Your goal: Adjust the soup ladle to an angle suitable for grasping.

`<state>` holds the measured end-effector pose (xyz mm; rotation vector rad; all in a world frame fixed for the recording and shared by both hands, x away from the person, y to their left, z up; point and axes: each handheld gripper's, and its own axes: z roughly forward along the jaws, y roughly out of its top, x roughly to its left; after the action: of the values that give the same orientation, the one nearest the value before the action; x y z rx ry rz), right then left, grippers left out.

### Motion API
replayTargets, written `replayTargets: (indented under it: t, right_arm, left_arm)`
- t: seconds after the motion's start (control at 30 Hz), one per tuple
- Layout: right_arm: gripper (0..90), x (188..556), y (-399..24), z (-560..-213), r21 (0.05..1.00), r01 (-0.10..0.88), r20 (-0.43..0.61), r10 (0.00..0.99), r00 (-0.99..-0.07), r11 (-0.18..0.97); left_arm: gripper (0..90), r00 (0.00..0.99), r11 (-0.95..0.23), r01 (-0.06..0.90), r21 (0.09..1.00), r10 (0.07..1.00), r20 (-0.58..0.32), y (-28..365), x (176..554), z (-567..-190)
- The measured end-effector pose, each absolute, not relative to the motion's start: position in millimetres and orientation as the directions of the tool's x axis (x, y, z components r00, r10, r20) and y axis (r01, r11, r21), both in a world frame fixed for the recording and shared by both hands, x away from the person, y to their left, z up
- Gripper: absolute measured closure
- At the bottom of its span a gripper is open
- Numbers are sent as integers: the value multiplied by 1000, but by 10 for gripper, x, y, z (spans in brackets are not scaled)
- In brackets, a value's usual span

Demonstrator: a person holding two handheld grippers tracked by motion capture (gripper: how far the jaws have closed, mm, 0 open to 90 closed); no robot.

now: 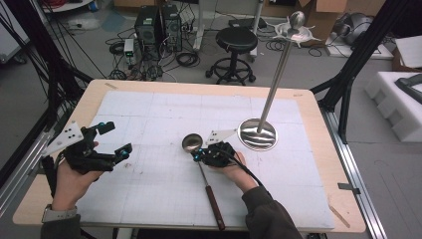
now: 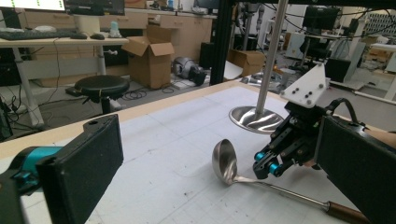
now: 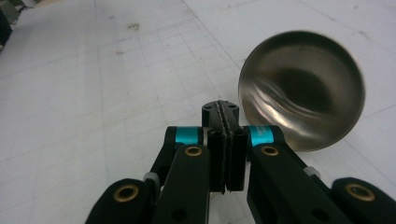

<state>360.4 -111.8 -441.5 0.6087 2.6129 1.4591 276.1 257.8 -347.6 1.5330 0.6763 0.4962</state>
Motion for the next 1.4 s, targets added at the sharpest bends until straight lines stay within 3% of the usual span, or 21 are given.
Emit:
replayTargets:
  t: [0.67, 1.4]
  right_arm:
    - [900, 3673, -880, -4517, 762, 301, 64, 395, -916, 574]
    - [900, 3715, -1130, -4508, 741, 394, 124, 466, -876, 543]
  left_arm:
    - [18, 733, -7, 125, 992, 674, -88, 2560, 2765, -3487]
    - [18, 735, -10, 139, 990, 671, -96, 2562, 2763, -3508]
